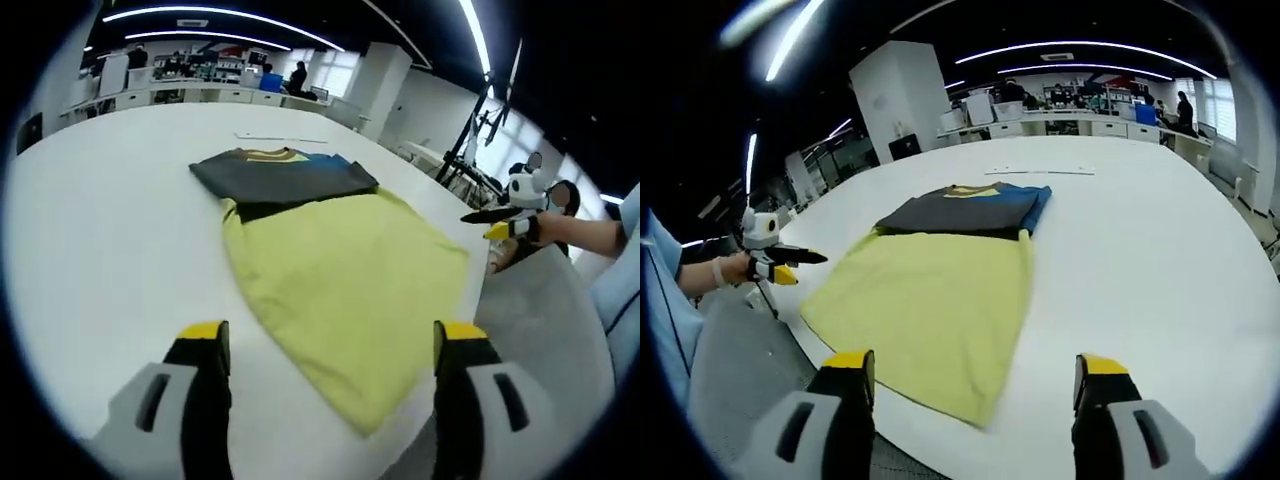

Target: Fold the garment on the visible template until the final outline fits inside the template.

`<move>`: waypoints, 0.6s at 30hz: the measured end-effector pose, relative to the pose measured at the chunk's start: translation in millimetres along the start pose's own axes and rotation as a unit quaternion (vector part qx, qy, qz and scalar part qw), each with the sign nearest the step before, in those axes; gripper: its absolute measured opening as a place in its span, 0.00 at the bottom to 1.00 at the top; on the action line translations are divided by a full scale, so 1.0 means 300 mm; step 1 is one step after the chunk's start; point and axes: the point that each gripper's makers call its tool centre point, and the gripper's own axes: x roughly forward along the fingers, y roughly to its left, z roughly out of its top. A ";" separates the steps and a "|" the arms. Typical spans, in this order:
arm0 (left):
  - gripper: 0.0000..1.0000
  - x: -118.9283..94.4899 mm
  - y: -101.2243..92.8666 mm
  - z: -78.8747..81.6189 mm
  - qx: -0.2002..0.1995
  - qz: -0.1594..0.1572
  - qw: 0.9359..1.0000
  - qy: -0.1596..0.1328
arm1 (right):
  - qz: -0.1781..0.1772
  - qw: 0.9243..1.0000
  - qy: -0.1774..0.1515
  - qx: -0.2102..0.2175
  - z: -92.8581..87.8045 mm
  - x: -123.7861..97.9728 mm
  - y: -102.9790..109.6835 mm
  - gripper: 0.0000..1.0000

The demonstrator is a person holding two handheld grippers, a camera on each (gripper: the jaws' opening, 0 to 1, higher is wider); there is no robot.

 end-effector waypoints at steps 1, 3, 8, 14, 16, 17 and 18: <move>0.79 -0.003 -0.001 -0.006 0.001 0.000 1.000 0.000 | 0.001 1.000 0.004 0.002 -0.013 0.002 -0.002 0.79; 0.77 -0.011 -0.001 -0.027 -0.004 -0.001 1.000 0.010 | 0.004 1.000 0.013 0.006 -0.033 0.004 -0.002 0.76; 0.68 -0.041 -0.002 -0.063 -0.025 0.001 1.000 0.016 | 0.013 0.999 0.023 0.028 -0.072 0.011 -0.006 0.71; 0.57 -0.056 -0.023 -0.108 -0.047 -0.008 0.998 0.031 | 0.028 0.998 0.045 0.042 -0.118 0.021 -0.004 0.54; 0.53 -0.057 -0.036 -0.120 -0.054 -0.014 0.998 0.037 | 0.033 0.997 0.048 0.047 -0.127 0.024 -0.006 0.49; 0.51 -0.058 -0.039 -0.123 -0.055 -0.015 0.998 0.039 | 0.034 0.997 0.049 0.050 -0.129 0.025 -0.008 0.47; 0.49 -0.059 -0.041 -0.127 -0.056 -0.016 0.997 0.041 | 0.035 0.997 0.050 0.051 -0.130 0.026 -0.008 0.46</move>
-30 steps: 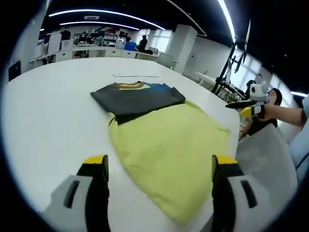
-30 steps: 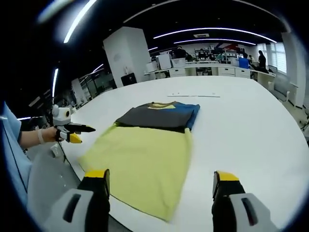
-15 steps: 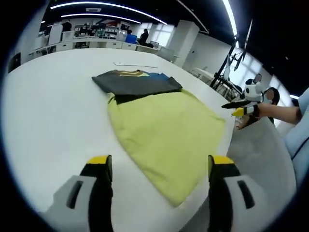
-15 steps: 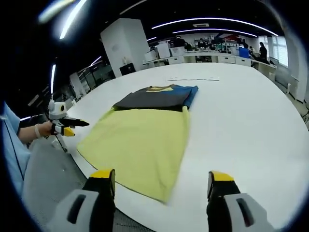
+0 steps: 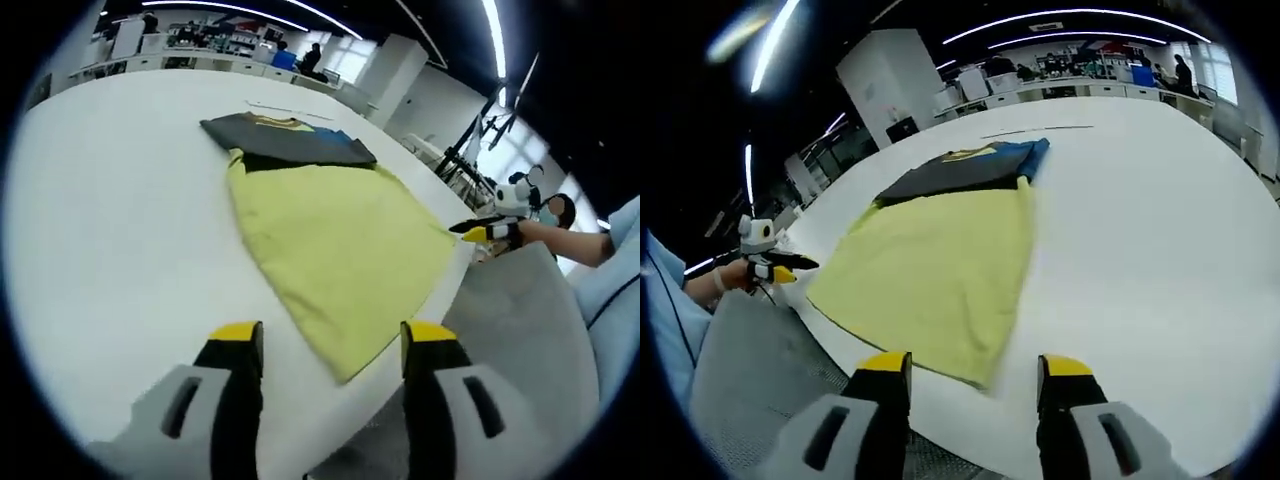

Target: Fold the garment on the visible template until the final outline fits inside the template.

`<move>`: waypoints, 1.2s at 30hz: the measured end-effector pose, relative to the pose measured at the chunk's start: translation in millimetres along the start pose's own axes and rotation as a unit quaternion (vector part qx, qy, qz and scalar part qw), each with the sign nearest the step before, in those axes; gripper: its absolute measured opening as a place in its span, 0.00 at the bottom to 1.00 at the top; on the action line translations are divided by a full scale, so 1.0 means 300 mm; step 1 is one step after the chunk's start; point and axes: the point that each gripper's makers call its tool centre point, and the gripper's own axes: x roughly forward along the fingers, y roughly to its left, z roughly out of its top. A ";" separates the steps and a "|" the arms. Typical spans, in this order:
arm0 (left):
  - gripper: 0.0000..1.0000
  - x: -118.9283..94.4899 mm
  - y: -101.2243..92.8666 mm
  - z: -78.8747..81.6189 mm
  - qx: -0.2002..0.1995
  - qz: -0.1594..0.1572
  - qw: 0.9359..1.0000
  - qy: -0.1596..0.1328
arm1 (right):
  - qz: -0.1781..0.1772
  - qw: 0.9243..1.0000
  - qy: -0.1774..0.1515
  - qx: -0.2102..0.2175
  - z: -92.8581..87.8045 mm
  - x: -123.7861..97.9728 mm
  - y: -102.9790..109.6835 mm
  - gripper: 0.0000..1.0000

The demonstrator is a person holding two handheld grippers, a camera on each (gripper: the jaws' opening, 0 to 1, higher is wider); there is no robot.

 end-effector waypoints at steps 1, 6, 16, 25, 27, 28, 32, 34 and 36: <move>0.45 -0.001 0.000 -0.010 -0.006 0.002 1.000 0.006 | 0.001 1.000 0.000 0.000 0.001 0.000 0.000 0.44; 0.34 0.005 -0.010 -0.042 -0.026 -0.002 0.999 0.024 | 0.011 1.000 0.005 0.004 0.004 0.007 0.009 0.37; 0.09 0.003 -0.005 -0.088 -0.048 0.005 0.997 0.054 | 0.016 1.000 0.019 -0.016 -0.001 0.023 0.015 0.23; 0.00 0.007 0.005 -0.081 -0.070 0.003 0.996 0.048 | 0.019 1.000 0.016 0.018 0.017 0.028 0.012 0.00; 0.00 -0.003 0.001 -0.074 -0.070 0.000 0.997 0.044 | 0.034 0.999 0.007 0.026 0.031 0.010 0.030 0.00; 0.00 -0.012 -0.002 -0.062 -0.073 -0.004 0.997 0.037 | 0.033 0.999 0.005 0.027 0.036 -0.004 0.030 0.00; 0.00 -0.042 -0.019 -0.032 -0.091 -0.020 0.995 0.020 | 0.038 0.998 -0.008 0.045 0.052 -0.034 0.034 0.00; 0.00 -0.059 -0.029 -0.022 -0.094 -0.026 0.995 0.017 | 0.050 0.997 -0.010 0.058 0.052 -0.052 0.051 0.00; 0.00 -0.083 -0.039 -0.003 -0.105 -0.028 0.994 0.007 | 0.074 0.995 -0.004 0.072 0.047 -0.078 0.086 0.00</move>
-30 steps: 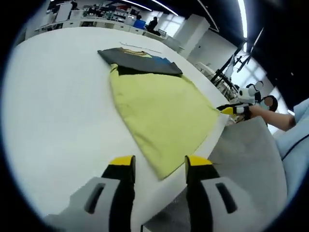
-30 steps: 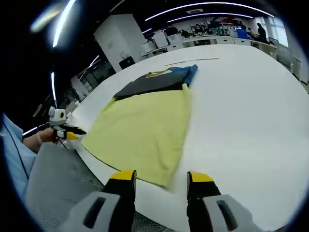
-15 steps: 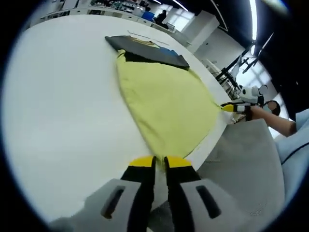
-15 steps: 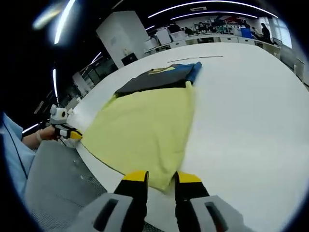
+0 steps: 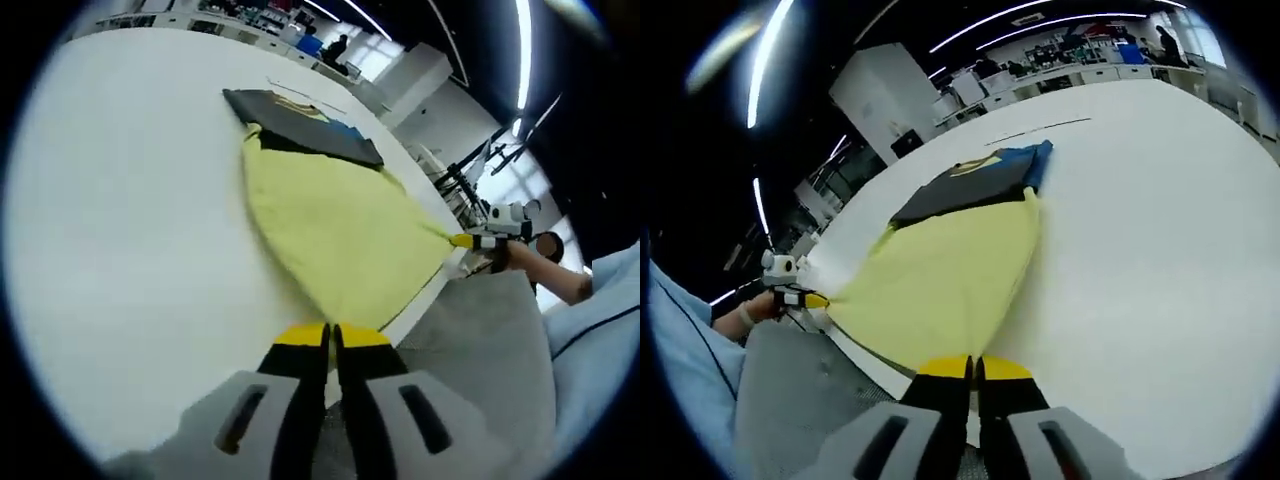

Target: Fold the garment on the visible template until the final outline fits inside the template.

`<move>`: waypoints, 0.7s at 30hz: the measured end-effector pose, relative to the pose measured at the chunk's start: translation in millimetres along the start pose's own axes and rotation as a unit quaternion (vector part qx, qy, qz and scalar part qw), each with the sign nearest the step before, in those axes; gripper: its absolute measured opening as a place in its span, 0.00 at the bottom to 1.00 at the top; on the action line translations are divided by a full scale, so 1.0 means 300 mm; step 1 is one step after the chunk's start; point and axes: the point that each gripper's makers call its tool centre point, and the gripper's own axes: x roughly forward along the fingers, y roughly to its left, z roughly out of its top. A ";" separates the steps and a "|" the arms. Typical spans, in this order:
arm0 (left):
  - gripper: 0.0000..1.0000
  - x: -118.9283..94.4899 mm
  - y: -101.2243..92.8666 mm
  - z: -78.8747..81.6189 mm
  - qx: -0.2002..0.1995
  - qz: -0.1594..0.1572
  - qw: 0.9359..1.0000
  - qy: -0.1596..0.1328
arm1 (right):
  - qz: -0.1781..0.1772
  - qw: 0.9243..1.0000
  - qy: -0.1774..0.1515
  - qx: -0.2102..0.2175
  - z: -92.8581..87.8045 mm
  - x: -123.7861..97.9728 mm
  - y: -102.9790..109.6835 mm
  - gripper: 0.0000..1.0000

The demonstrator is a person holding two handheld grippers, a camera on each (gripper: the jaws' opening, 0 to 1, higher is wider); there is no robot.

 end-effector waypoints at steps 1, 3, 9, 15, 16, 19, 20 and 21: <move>0.00 -0.010 -0.012 0.011 -0.007 -0.005 1.000 -0.008 | 0.003 1.000 -0.006 0.010 0.003 -0.014 0.012 0.00; 0.00 -0.030 -0.037 0.024 -0.016 -0.013 1.000 -0.021 | 0.014 1.000 -0.005 0.011 -0.003 -0.040 0.040 0.00; 0.00 -0.089 -0.098 0.015 -0.029 -0.027 0.999 -0.028 | 0.023 0.999 0.004 0.024 -0.046 -0.090 0.078 0.00; 0.00 -0.131 -0.163 -0.008 -0.047 -0.038 0.998 -0.028 | 0.035 0.997 -0.005 0.069 -0.085 -0.136 0.099 0.00; 0.00 -0.134 -0.174 -0.012 -0.048 -0.040 0.998 -0.027 | 0.035 0.997 -0.004 0.071 -0.089 -0.138 0.105 0.00; 0.00 -0.140 -0.204 -0.026 -0.049 -0.046 0.998 -0.021 | 0.037 0.996 -0.005 0.081 -0.109 -0.157 0.126 0.00; 0.00 -0.141 -0.211 -0.031 -0.048 -0.047 0.998 -0.019 | 0.037 0.996 -0.005 0.083 -0.112 -0.161 0.131 0.00; 0.00 -0.141 -0.217 -0.038 -0.048 -0.047 0.998 -0.015 | 0.036 0.995 -0.004 0.088 -0.116 -0.166 0.134 0.00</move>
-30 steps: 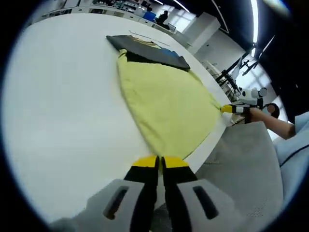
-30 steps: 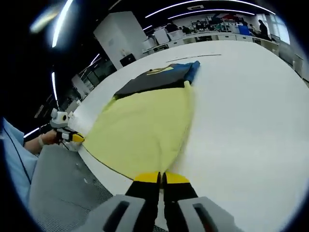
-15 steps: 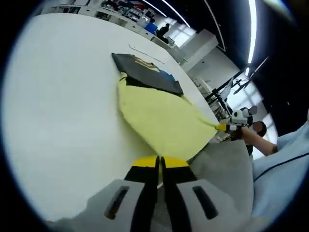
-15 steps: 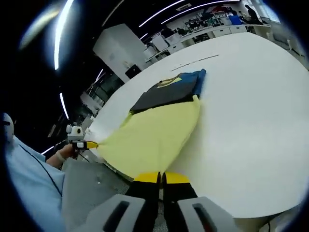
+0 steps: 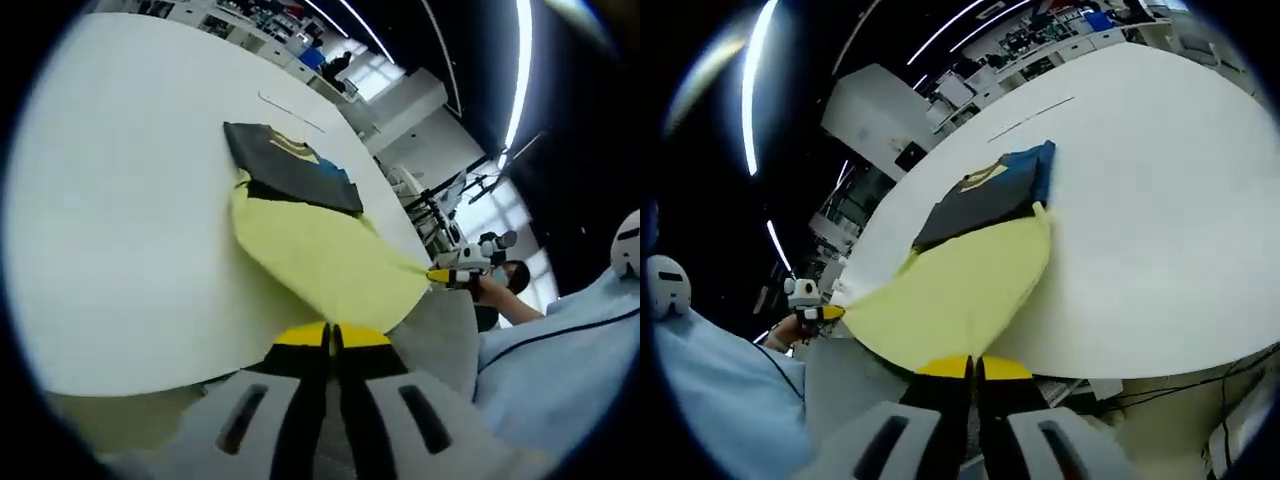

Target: Fold the garment on the visible template until the final outline fits inside the template.

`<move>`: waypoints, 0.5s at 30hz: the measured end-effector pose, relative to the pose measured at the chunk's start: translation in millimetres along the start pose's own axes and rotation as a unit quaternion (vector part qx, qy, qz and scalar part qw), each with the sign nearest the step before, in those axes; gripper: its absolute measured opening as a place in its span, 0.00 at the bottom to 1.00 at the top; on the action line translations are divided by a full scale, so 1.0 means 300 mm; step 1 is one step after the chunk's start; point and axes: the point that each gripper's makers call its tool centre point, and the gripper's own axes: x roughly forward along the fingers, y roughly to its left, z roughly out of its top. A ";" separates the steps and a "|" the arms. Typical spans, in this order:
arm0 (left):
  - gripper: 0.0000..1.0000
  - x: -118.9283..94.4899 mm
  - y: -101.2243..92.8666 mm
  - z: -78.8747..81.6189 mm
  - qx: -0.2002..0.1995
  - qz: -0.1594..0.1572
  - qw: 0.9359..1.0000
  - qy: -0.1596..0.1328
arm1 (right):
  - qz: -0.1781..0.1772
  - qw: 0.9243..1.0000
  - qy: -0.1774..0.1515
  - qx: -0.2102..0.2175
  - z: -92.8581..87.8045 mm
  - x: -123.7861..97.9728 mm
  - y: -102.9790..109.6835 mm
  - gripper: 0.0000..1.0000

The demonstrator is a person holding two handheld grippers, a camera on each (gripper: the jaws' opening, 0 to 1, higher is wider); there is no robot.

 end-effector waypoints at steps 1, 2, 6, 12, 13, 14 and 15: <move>0.00 -0.001 -0.004 -0.006 0.000 -0.001 1.000 0.003 | 0.000 1.000 0.001 0.002 -0.003 -0.003 0.002 0.00; 0.00 -0.001 -0.006 -0.015 -0.002 0.000 1.000 0.006 | 0.001 1.000 0.001 0.005 -0.005 -0.007 0.004 0.00; 0.00 -0.001 -0.003 -0.015 -0.007 -0.002 1.000 0.003 | 0.003 1.000 -0.001 0.015 -0.004 -0.008 0.011 0.00; 0.00 -0.004 0.002 0.048 0.006 0.000 1.000 -0.006 | 0.012 1.000 -0.004 0.019 0.037 -0.002 0.030 0.00; 0.00 -0.004 0.003 0.065 0.009 0.001 1.000 -0.007 | 0.014 1.000 -0.005 0.019 0.046 -0.003 0.033 0.00; 0.00 -0.005 0.003 0.075 0.011 0.001 1.000 -0.007 | 0.015 1.000 -0.005 0.018 0.053 -0.003 0.039 0.00; 0.00 -0.006 -0.001 0.093 0.021 0.000 1.000 -0.009 | 0.016 1.000 -0.007 0.015 0.068 -0.005 0.042 0.00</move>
